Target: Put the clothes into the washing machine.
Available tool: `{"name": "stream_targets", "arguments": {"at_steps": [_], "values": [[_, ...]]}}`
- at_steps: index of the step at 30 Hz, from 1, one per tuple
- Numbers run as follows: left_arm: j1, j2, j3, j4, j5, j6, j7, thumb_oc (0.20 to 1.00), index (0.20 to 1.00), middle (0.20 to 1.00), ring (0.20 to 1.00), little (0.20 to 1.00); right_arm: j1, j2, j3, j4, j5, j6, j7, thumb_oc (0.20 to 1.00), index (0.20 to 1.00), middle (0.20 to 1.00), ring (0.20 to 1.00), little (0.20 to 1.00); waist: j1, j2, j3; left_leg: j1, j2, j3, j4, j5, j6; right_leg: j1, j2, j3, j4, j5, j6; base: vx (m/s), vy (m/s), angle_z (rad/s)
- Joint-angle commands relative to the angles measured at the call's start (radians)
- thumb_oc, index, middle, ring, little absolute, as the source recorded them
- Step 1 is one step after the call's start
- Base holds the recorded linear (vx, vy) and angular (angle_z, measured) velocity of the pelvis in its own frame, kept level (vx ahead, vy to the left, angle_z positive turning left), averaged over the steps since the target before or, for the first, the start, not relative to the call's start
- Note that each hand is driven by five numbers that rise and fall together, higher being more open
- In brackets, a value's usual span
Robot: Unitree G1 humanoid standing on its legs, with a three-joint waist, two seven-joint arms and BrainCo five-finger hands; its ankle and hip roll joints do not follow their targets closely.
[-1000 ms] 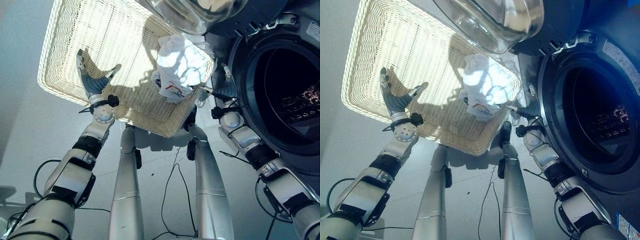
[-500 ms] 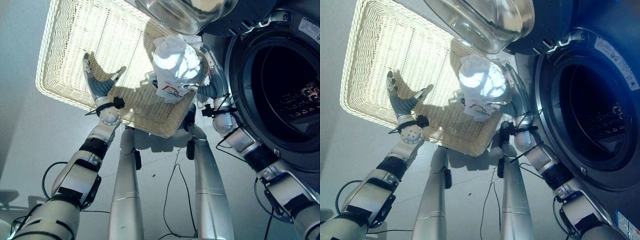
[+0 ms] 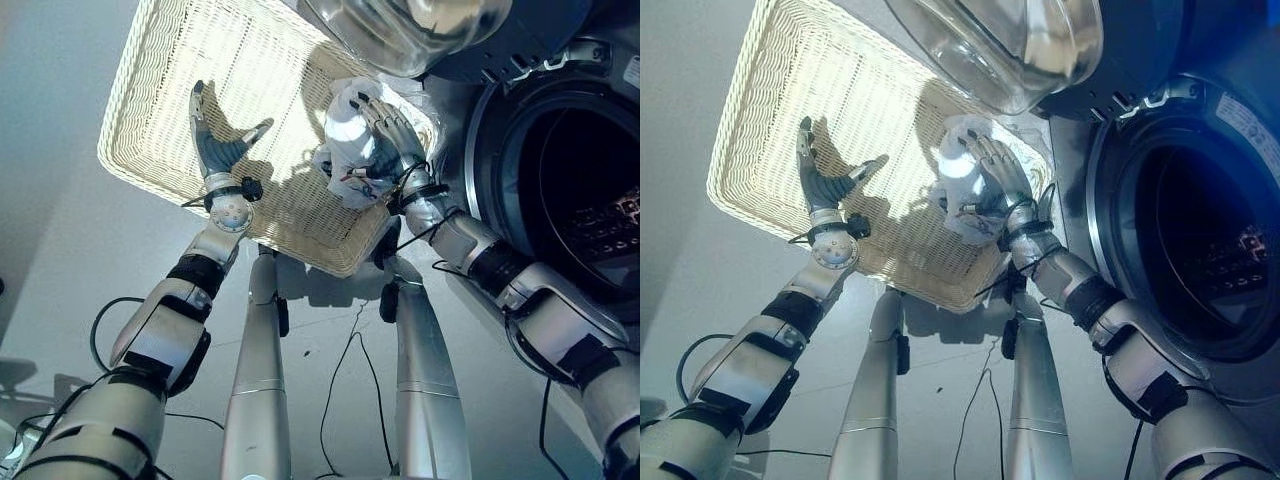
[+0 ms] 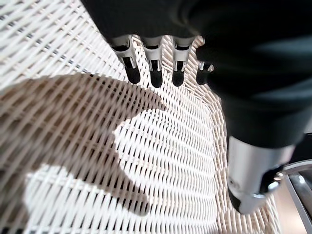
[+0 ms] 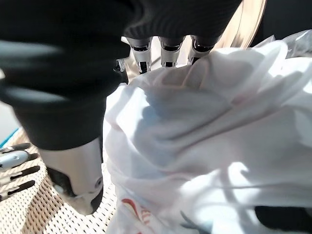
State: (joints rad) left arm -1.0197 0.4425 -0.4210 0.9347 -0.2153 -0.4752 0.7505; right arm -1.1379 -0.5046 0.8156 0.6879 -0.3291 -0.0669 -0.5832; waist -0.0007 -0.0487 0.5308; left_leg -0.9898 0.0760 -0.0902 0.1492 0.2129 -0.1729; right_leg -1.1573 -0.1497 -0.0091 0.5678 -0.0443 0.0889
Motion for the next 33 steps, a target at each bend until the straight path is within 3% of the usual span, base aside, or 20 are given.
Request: {"name": "stream_targets", "arguments": {"at_steps": [1,3,10,16,33], "values": [[-0.072,-0.021,0.014,0.038,-0.028,-0.041,-0.01,1.0,1.0,1.0,1.0,1.0,-0.032,0.003,0.043,0.084,0.071,0.064,0.053,1.0,1.0,1.0,1.0,1.0,-0.003,0.051,-0.011,-0.041,-0.103,0.036,0.113,-0.065,0.068,0.09,0.062,-0.106,-0.293,0.215,0.035,0.0,0.0,0.0],[-0.085,-0.03,0.004,0.053,-0.027,-0.046,-0.014,1.0,1.0,1.0,1.0,1.0,-0.053,0.025,0.055,0.156,0.084,0.081,0.064,1.0,1.0,1.0,1.0,1.0,0.004,0.056,-0.011,-0.041,-0.104,0.035,0.108,-0.061,0.071,0.089,0.061,-0.111,-0.295,0.217,0.033,0.0,-0.006,0.02],[-0.099,-0.046,-0.013,0.067,-0.037,-0.059,-0.015,1.0,1.0,1.0,1.0,1.0,-0.081,0.065,0.073,0.322,0.051,0.233,0.189,1.0,1.0,1.0,1.0,1.0,0.019,0.07,-0.011,-0.045,-0.108,0.035,0.106,-0.054,0.077,0.085,0.059,-0.119,-0.292,0.223,0.029,0.01,0.001,0.04],[-0.103,-0.051,-0.023,0.059,-0.044,-0.062,-0.011,1.0,1.0,1.0,1.0,1.0,-0.088,0.071,0.1,0.392,-0.013,0.283,0.283,1.0,1.0,1.0,1.0,1.0,0.024,0.078,-0.011,-0.048,-0.108,0.037,0.101,-0.046,0.081,0.08,0.059,-0.123,-0.29,0.227,0.026,0.01,0.005,0.02],[-0.044,-0.05,-0.002,0.011,-0.008,-0.075,0.04,1.0,1.0,1.0,1.0,1.0,0.016,0.036,0.14,0.321,-0.251,0.201,0.349,1.0,1.0,1.0,1.0,1.0,0.004,0.065,-0.011,-0.057,-0.1,0.048,0.102,-0.039,0.08,0.069,0.074,-0.106,-0.288,0.228,0.021,0.0,0.004,0.0]]}}
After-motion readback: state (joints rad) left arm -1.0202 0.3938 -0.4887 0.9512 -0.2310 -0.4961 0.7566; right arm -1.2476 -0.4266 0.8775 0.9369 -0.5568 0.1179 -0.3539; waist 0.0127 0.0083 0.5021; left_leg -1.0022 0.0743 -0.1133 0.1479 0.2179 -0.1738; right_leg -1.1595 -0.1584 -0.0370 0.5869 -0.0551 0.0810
